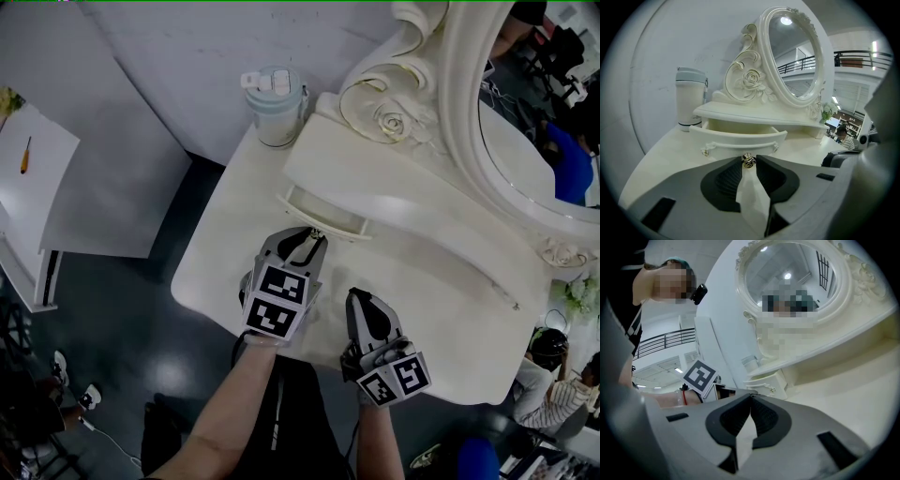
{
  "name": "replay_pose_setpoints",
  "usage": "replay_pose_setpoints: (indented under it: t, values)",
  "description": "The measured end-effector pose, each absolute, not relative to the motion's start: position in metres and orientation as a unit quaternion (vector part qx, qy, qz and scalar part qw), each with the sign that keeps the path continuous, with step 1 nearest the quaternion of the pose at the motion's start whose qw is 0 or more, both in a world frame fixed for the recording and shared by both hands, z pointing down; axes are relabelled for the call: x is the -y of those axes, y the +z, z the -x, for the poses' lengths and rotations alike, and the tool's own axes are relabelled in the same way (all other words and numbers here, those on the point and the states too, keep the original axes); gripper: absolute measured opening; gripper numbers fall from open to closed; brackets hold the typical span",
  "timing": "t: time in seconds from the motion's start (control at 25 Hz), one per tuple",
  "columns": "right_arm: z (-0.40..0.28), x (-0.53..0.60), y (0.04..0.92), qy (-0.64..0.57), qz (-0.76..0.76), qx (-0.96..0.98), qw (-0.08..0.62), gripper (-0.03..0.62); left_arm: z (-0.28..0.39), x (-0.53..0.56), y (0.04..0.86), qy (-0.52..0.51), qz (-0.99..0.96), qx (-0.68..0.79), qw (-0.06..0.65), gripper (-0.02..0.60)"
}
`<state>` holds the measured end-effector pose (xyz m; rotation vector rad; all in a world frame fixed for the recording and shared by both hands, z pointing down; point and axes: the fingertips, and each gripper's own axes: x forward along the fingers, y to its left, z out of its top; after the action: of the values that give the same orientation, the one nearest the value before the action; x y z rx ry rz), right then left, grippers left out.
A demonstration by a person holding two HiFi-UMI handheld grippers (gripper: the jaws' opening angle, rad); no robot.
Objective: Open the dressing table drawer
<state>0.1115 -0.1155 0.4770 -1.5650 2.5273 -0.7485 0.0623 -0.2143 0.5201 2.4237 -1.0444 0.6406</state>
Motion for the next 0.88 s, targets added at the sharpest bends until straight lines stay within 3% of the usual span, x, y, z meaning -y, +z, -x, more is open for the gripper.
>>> replay_pose_setpoints:
  t: [0.88]
  values:
    - [-0.103,0.096,0.47,-0.244,0.512,-0.822,0.05,0.006,-0.053,0.189,0.519,0.23,-0.875,0.367,0.216,0.103]
